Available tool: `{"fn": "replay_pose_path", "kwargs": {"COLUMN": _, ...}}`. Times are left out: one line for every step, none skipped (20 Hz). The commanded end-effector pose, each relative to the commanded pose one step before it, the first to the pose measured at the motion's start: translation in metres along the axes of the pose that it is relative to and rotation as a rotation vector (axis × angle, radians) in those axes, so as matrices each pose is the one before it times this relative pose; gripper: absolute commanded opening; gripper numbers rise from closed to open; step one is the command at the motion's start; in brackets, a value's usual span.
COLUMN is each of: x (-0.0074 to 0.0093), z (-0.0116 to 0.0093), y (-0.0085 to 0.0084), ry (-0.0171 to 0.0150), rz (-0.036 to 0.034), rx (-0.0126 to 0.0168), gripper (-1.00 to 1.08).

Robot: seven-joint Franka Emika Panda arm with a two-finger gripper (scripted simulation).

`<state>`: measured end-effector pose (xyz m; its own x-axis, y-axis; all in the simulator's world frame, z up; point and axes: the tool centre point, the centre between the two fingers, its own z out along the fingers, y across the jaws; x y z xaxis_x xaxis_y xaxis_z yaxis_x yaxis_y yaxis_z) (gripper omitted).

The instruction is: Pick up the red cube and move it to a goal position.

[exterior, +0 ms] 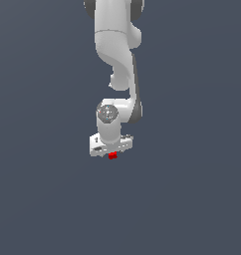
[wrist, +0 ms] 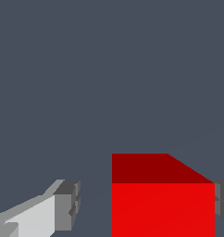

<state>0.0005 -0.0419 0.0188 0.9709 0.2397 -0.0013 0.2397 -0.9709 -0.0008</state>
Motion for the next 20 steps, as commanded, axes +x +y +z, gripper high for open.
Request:
{"fn": "replay_pose_path", "kwargs": {"x": 0.00107, "z": -0.00081, "y": -0.00002, "ry": 0.00127, "rz": -0.00068, "rx": -0.00076, "gripper": 1.00}}
{"fn": "replay_pose_path", "kwargs": {"x": 0.00003, "z": -0.00033, "y": 0.00006, "ry": 0.00003, "rz": 0.00069, "rx": -0.00008, "gripper": 1.00}}
{"fn": "replay_pose_path", "kwargs": {"x": 0.00000, "z": 0.00000, "y": 0.00000, "ry": 0.00000, "rz": 0.00000, "rx": 0.00000, "gripper": -1.00}}
{"fn": "replay_pose_path", "kwargs": {"x": 0.00000, "z": 0.00000, "y": 0.00000, "ry": 0.00000, "rz": 0.00000, "rx": 0.00000, "gripper": -1.00}}
{"fn": "replay_pose_path", "kwargs": {"x": 0.00000, "z": 0.00000, "y": 0.00000, "ry": 0.00000, "rz": 0.00000, "rx": 0.00000, "gripper": -1.00}}
{"fn": "replay_pose_path", "kwargs": {"x": 0.00000, "z": 0.00000, "y": 0.00000, "ry": 0.00000, "rz": 0.00000, "rx": 0.00000, "gripper": -1.00}}
{"fn": "replay_pose_path", "kwargs": {"x": 0.00000, "z": 0.00000, "y": 0.00000, "ry": 0.00000, "rz": 0.00000, "rx": 0.00000, "gripper": -1.00}}
{"fn": "replay_pose_path", "kwargs": {"x": 0.00000, "z": 0.00000, "y": 0.00000, "ry": 0.00000, "rz": 0.00000, "rx": 0.00000, "gripper": -1.00}}
{"fn": "replay_pose_path", "kwargs": {"x": 0.00000, "z": 0.00000, "y": 0.00000, "ry": 0.00000, "rz": 0.00000, "rx": 0.00000, "gripper": -1.00}}
{"fn": "replay_pose_path", "kwargs": {"x": 0.00000, "z": 0.00000, "y": 0.00000, "ry": 0.00000, "rz": 0.00000, "rx": 0.00000, "gripper": -1.00}}
{"fn": "replay_pose_path", "kwargs": {"x": 0.00000, "z": 0.00000, "y": 0.00000, "ry": 0.00000, "rz": 0.00000, "rx": 0.00000, "gripper": -1.00}}
{"fn": "replay_pose_path", "kwargs": {"x": 0.00000, "z": 0.00000, "y": 0.00000, "ry": 0.00000, "rz": 0.00000, "rx": 0.00000, "gripper": -1.00}}
{"fn": "replay_pose_path", "kwargs": {"x": -0.00013, "z": 0.00034, "y": -0.00017, "ry": -0.00062, "rz": -0.00022, "rx": 0.00021, "gripper": -1.00}}
{"fn": "replay_pose_path", "kwargs": {"x": -0.00013, "z": -0.00020, "y": 0.00003, "ry": 0.00000, "rz": 0.00000, "rx": 0.00000, "gripper": -1.00}}
{"fn": "replay_pose_path", "kwargs": {"x": -0.00039, "z": -0.00059, "y": 0.00010, "ry": 0.00000, "rz": 0.00000, "rx": 0.00000, "gripper": -1.00}}
{"fn": "replay_pose_path", "kwargs": {"x": -0.00064, "z": -0.00098, "y": 0.00017, "ry": 0.00000, "rz": 0.00000, "rx": 0.00000, "gripper": -1.00}}
{"fn": "replay_pose_path", "kwargs": {"x": -0.00090, "z": -0.00137, "y": 0.00024, "ry": 0.00000, "rz": 0.00000, "rx": 0.00000, "gripper": -1.00}}
{"fn": "replay_pose_path", "kwargs": {"x": -0.00116, "z": -0.00177, "y": 0.00031, "ry": 0.00000, "rz": 0.00000, "rx": 0.00000, "gripper": -1.00}}
{"fn": "replay_pose_path", "kwargs": {"x": -0.00142, "z": -0.00216, "y": 0.00038, "ry": 0.00000, "rz": 0.00000, "rx": 0.00000, "gripper": -1.00}}
{"fn": "replay_pose_path", "kwargs": {"x": -0.00168, "z": -0.00256, "y": 0.00045, "ry": 0.00000, "rz": 0.00000, "rx": 0.00000, "gripper": -1.00}}
